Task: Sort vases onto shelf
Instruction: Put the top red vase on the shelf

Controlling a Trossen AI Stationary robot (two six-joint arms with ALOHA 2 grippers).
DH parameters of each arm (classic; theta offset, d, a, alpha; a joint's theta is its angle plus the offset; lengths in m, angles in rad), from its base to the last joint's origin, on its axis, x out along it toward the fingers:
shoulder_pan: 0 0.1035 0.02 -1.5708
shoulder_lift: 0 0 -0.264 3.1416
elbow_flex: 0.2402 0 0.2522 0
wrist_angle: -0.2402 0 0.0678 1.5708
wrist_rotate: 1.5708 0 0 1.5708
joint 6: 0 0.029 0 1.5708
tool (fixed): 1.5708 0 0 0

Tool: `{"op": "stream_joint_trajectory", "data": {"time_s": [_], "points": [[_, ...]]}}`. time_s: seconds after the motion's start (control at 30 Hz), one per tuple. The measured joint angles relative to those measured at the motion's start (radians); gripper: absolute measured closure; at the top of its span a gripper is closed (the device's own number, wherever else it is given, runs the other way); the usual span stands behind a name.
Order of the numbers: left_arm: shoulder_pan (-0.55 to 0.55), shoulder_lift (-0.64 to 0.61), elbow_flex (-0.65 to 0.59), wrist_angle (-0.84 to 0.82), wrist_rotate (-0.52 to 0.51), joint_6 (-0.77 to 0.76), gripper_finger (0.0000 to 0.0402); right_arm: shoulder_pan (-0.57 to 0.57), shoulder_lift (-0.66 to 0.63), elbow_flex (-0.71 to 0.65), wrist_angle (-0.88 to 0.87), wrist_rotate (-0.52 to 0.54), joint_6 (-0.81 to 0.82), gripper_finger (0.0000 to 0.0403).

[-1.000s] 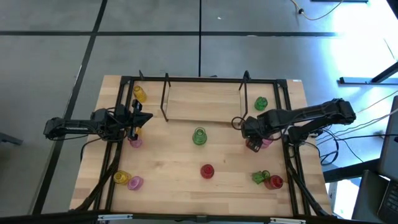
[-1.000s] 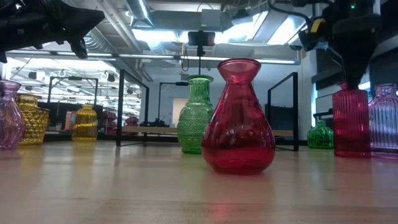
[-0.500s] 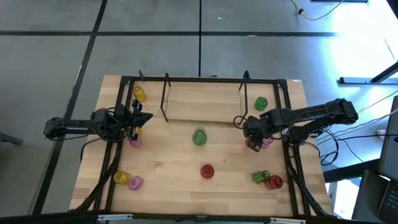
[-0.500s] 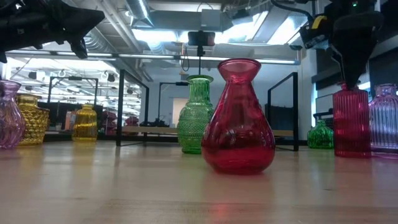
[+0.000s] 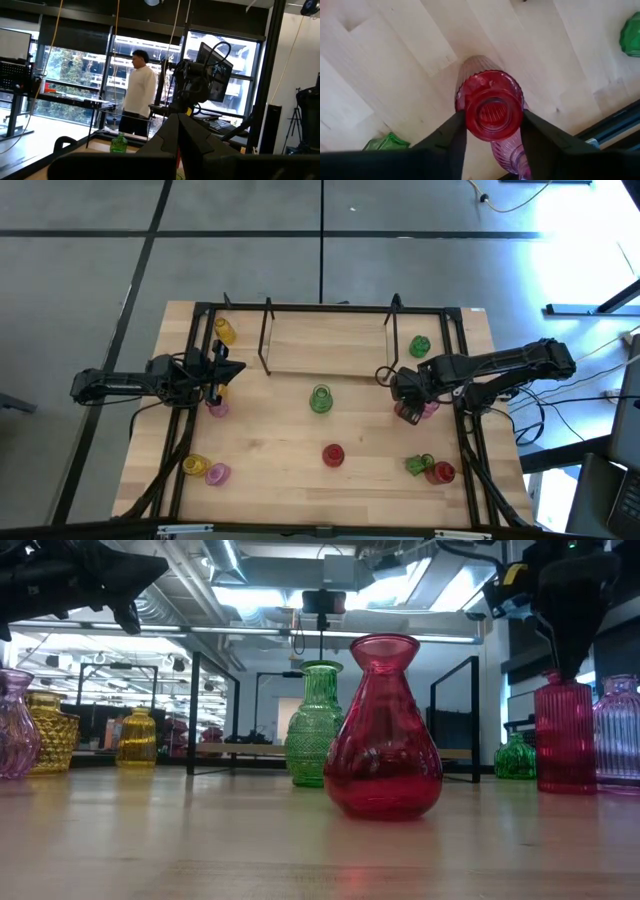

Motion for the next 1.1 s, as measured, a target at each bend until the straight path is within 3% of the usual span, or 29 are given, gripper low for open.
{"op": "stream_joint_trajectory", "data": {"time_s": [0.13, 0.5, 0.87, 1.1], "points": [[0.000, 0.000, 0.000, 0.000, 0.000, 0.000, 0.0400, 0.000, 0.000, 0.001, 0.002, 0.013, -0.010, 0.0286], [0.000, 0.000, 0.000, 0.000, 0.000, 0.000, 0.0400, 0.000, -0.001, 0.001, 0.010, 0.027, -0.031, 0.0282], [0.000, 0.000, 0.000, 0.000, 0.000, 0.000, 0.0400, 0.000, 0.001, 0.000, 0.060, 0.033, -0.025, 0.0197], [0.000, 0.000, 0.000, 0.000, 0.000, 0.000, 0.0400, 0.000, 0.001, 0.000, 0.053, 0.026, -0.025, 0.0213]]}}
